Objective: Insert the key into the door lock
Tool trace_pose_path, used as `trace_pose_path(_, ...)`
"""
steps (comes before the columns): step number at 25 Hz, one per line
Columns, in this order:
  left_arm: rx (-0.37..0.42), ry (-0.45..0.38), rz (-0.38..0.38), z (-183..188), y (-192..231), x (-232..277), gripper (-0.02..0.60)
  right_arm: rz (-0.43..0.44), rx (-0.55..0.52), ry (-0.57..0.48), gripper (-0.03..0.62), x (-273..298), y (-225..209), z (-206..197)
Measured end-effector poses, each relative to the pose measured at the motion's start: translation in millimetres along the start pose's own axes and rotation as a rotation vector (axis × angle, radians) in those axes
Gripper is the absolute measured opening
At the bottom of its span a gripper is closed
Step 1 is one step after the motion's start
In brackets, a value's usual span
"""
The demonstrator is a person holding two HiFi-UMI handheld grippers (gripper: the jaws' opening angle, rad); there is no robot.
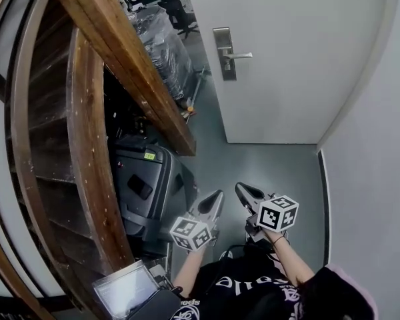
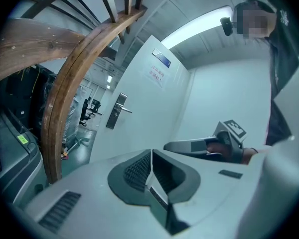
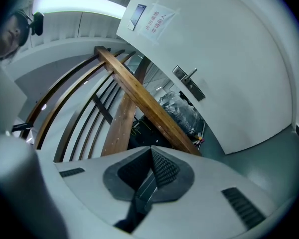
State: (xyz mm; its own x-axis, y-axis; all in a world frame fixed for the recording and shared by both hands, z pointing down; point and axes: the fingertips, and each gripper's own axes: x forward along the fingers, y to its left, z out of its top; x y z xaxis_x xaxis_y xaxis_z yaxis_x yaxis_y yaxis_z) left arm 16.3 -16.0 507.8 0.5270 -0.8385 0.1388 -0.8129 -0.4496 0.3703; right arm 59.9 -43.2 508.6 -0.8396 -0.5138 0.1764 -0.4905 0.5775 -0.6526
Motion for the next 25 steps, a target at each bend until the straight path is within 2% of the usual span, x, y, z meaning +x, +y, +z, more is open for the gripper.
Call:
trace_pose_path(8,0.007,0.043,-0.1,-25.9,-2.0,-96.3,0.014,-0.065,0.051,-0.04,0.018,-7.2,70.2,-82.4)
trace_pose_path(14,-0.035,0.073,-0.138,-57.6,-2.5,-152.7,0.014,-0.126,0.084,-0.052,0.018,-29.3,107.9,-139.9)
trace_pose_path(19,-0.051,0.064,-0.177,-66.3,-18.5,-176.7,0.014,-0.164,0.083,-0.066,0.018,-49.4,125.6,-161.6)
trace_pose_path(25,-0.059,0.053,-0.192,-75.6,-38.8,-194.0,0.014,-0.168,0.053,-0.058,0.018,-66.5,139.9,-173.7)
